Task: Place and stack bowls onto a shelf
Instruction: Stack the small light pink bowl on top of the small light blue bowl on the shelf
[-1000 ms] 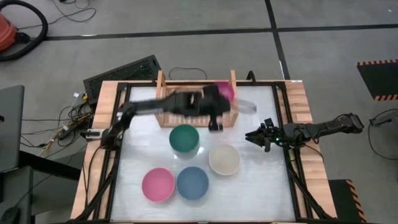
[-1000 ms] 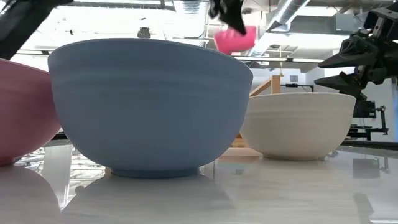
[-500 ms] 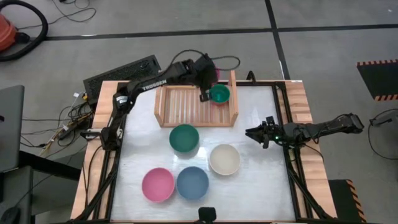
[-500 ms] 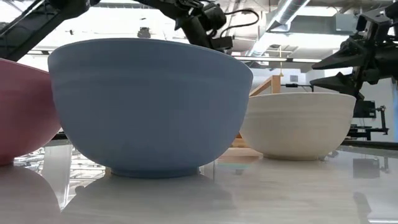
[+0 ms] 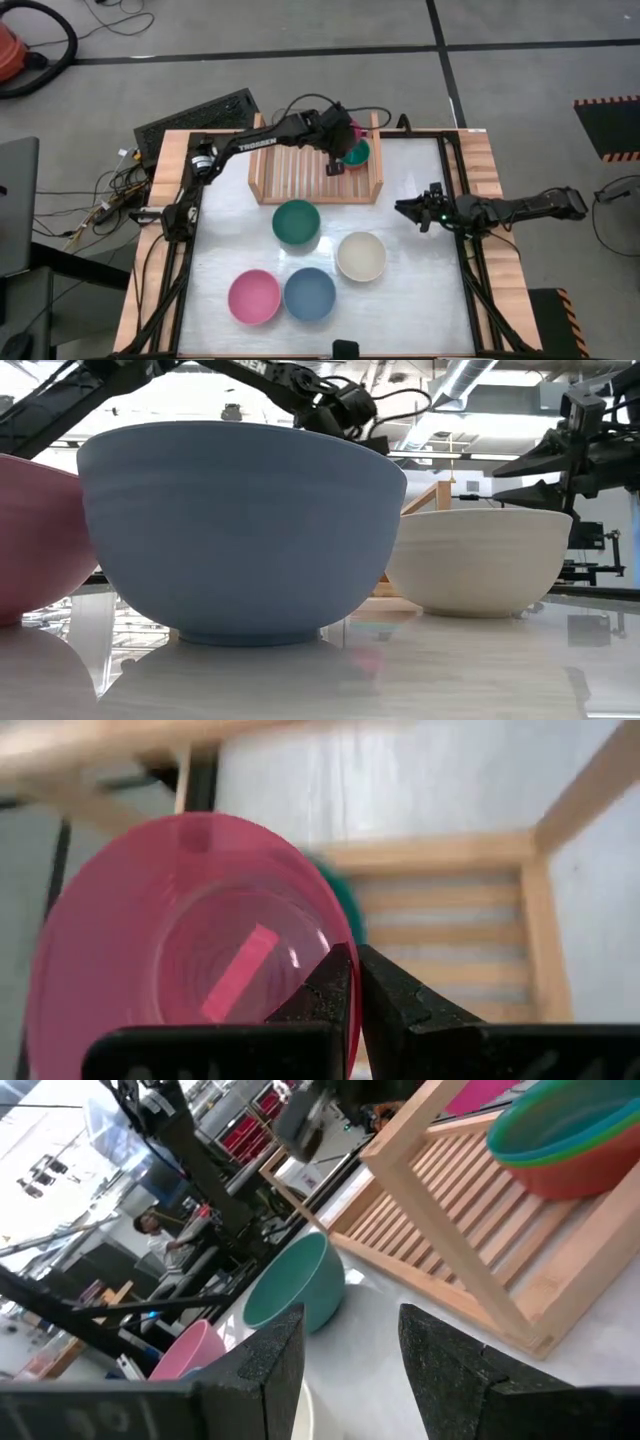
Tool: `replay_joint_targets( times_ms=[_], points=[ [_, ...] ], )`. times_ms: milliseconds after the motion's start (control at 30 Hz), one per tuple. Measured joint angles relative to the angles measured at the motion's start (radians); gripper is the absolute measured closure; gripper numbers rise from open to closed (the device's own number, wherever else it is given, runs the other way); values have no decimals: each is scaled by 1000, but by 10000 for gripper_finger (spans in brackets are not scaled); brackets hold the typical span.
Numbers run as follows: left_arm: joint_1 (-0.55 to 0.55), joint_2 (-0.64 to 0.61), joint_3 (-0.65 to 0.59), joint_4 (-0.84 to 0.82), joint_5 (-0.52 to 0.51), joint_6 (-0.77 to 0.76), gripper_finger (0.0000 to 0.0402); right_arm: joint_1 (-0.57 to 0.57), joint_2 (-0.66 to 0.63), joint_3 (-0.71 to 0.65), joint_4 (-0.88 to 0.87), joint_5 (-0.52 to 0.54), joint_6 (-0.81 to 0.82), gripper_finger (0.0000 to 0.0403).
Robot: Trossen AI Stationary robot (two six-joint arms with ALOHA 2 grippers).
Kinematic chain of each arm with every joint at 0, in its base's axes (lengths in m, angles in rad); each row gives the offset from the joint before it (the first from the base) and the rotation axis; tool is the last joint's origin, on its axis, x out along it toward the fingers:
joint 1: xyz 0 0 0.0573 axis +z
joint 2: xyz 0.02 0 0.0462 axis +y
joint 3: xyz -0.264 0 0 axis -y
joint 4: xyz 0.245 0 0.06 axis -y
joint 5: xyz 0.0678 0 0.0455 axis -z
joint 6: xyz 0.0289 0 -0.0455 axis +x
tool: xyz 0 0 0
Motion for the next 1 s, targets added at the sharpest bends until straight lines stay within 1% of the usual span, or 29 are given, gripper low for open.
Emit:
replay_joint_targets(
  times_ms=[100, 333, 433, 500, 600, 667, 733, 1000],
  points=[
    [-9, 27, 37, 13, 11, -14, 401, -13, -3, 0, 0, -1, 0, 214],
    [-1, 71, 38, 31, 6, -29, 401, -28, 17, 0, 1, -8, 0, 214],
    [9, 76, 38, 4, 29, -46, 401, -31, 22, 0, 1, -13, 0, 214],
    [10, 90, 39, 37, 25, -45, 401, -34, 26, 0, -2, -14, 0, 214],
    [11, 96, 40, 22, 31, -47, 401, -35, 25, 0, -1, -14, -1, 214],
    [10, 107, 47, 54, 38, -42, 401, -37, 25, 0, -2, -14, -1, 214],
    [7, 114, 45, 30, 47, -46, 401, -37, 24, 0, -1, -13, -1, 214],
    [-9, 151, 53, 65, 53, -37, 401, -37, 26, 0, -1, -14, -1, 214]
  ],
)
